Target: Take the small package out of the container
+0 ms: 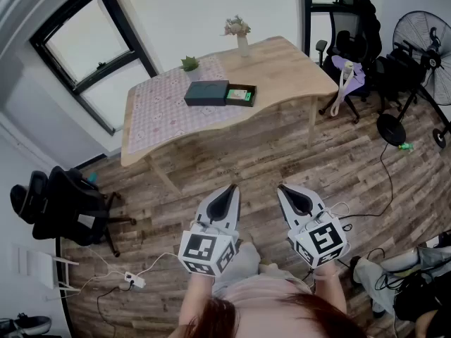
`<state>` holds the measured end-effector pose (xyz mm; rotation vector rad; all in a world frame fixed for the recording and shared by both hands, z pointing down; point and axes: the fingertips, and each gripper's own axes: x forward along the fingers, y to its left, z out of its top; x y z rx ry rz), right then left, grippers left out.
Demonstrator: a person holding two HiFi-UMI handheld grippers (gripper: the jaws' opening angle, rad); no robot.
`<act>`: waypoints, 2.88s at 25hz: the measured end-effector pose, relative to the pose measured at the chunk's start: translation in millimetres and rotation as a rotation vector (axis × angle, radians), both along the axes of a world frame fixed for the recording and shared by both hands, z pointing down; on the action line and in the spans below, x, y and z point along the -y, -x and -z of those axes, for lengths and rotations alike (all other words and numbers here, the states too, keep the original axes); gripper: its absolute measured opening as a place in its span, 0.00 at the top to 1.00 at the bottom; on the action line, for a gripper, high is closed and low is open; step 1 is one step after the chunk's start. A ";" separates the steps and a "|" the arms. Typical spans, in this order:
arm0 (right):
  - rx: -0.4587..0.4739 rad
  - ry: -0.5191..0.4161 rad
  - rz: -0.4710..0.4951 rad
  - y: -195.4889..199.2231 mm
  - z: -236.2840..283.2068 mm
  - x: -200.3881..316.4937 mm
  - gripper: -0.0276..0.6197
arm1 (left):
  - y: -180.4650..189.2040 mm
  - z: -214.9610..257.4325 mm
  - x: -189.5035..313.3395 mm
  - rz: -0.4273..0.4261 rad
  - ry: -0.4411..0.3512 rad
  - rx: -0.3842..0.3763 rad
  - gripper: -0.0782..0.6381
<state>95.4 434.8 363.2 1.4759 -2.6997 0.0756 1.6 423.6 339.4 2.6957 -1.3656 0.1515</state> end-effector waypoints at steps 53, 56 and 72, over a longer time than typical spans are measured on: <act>0.057 0.030 -0.098 81.6 -10.2 278.1 0.96 | 63.8 -19.8 280.9 -0.177 0.024 -0.057 0.87; 0.059 0.032 -0.093 81.6 -11.5 290.9 0.96 | 62.4 -21.3 293.3 -0.178 0.030 -0.058 0.87; 0.124 0.012 -0.078 38.0 -18.7 392.6 0.96 | 22.2 -26.2 394.0 -0.151 0.023 -0.031 0.87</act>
